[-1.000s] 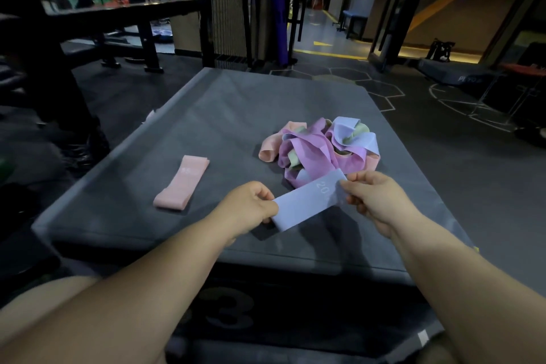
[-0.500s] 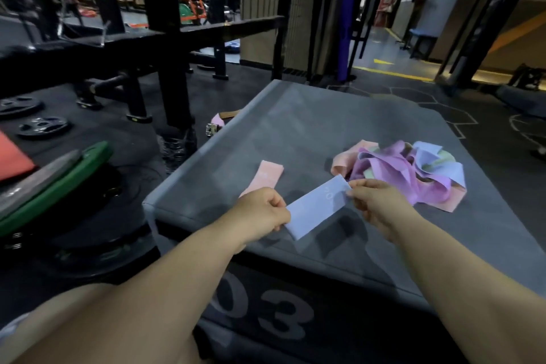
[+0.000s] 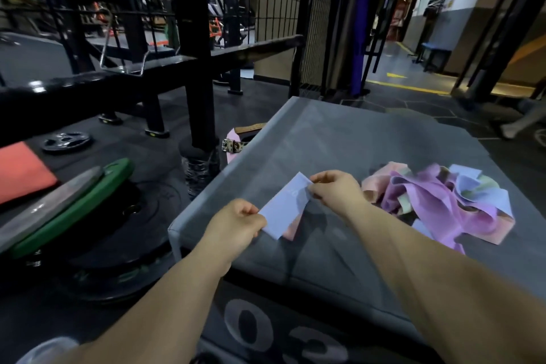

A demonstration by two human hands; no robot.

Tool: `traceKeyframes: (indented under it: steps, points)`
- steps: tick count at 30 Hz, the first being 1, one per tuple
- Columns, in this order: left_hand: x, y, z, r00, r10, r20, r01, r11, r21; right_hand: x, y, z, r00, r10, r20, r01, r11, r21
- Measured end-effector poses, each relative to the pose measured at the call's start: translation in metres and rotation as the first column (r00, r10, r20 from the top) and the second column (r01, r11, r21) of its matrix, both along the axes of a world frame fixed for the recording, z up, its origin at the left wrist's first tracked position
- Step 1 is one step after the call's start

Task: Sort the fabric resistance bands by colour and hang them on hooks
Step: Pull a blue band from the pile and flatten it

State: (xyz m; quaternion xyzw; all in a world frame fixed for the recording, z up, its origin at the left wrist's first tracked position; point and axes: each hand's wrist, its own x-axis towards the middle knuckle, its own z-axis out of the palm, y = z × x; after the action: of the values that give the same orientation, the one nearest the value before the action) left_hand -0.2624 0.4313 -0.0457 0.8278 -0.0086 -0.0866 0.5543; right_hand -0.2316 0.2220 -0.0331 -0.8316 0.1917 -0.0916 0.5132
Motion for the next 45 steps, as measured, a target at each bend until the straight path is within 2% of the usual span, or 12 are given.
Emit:
traceKeyframes:
  steps: [4, 9, 17, 22, 32, 39, 42, 45]
  points:
    - [0.020, 0.013, -0.008, 0.996, 0.087, 0.005, -0.087, 0.996, 0.002, 0.034, 0.019, -0.001, 0.999, 0.053, -0.010, -0.054, 0.995, -0.089]
    - [0.032, 0.021, -0.018, 0.996, 0.090, 0.018, -0.091, 0.994, 0.064, 0.061, 0.032, -0.006, 0.993, 0.095, -0.067, -0.107, 0.972, -0.211]
    - [0.042, 0.017, -0.027, 0.993, 0.066, 0.103, -0.095, 0.947, 0.308, 0.074, 0.036, -0.010, 0.981, 0.133, -0.139, -0.177, 0.913, -0.368]
    - [0.041, 0.016, -0.026, 0.989, 0.052, 0.140, -0.103, 0.918, 0.383, 0.077, 0.033, -0.017, 0.982, 0.122, -0.145, -0.167, 0.919, -0.358]
    - [0.039, 0.012, -0.023, 0.993, 0.033, 0.117, -0.080, 0.902, 0.425, 0.079, 0.032, -0.024, 0.980, 0.113, -0.164, -0.171, 0.901, -0.398]
    - [0.036, 0.012, -0.023, 0.986, -0.001, 0.166, -0.079, 0.876, 0.476, 0.081, 0.027, -0.028, 0.976, 0.115, -0.184, -0.180, 0.903, -0.391]
    - [0.033, 0.013, -0.022, 0.970, -0.018, 0.242, -0.097, 0.885, 0.456, 0.079, 0.017, -0.022, 0.980, 0.101, -0.170, -0.161, 0.909, -0.385]
    - [0.030, 0.012, -0.025, 0.909, -0.124, 0.398, -0.059, 0.907, 0.418, 0.071, 0.002, -0.014, 0.978, 0.056, -0.201, -0.137, 0.900, -0.414]
